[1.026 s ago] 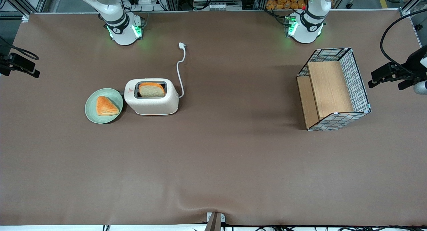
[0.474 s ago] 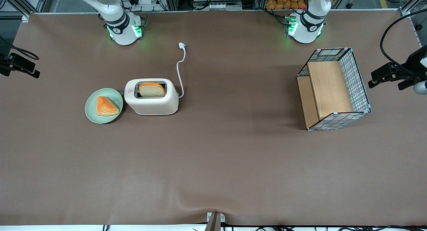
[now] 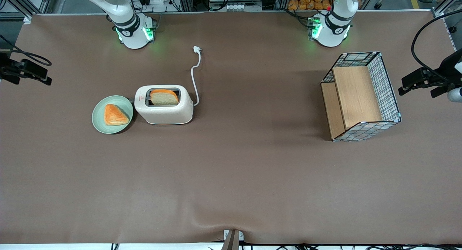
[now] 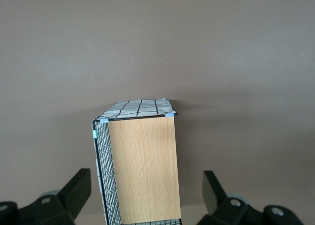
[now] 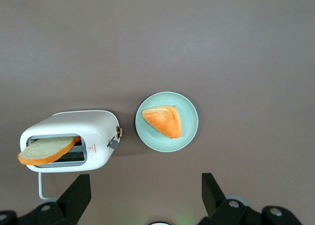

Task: Press toaster button with right arm
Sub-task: 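Move the right gripper toward the white toaster's side lever, over the plate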

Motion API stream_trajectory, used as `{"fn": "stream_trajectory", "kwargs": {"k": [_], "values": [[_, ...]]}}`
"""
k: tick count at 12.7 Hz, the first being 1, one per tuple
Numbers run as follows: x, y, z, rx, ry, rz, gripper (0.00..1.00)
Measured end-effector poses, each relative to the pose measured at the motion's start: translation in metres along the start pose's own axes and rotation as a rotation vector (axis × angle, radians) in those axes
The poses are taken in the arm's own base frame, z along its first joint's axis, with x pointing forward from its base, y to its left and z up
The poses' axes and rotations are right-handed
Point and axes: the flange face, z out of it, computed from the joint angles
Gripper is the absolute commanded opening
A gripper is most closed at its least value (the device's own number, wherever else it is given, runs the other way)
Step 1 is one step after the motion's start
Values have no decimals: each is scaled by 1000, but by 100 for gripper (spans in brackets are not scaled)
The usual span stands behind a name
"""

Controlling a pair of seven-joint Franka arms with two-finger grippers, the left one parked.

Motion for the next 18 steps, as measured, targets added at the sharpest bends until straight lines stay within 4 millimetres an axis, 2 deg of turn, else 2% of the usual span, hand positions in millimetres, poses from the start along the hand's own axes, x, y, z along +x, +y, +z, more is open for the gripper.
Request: {"fn": "stream_trajectory", "kwargs": {"k": [2,5,8,13,18], "values": [[4,-3,20,17,-71,-4,100],[11,-19,60,140,-184,-14,100],[14,-26,97,182,-261,-15,100],[19,-30,122,185,-301,-14,100],[26,-41,167,236,-347,-5,100]]}}
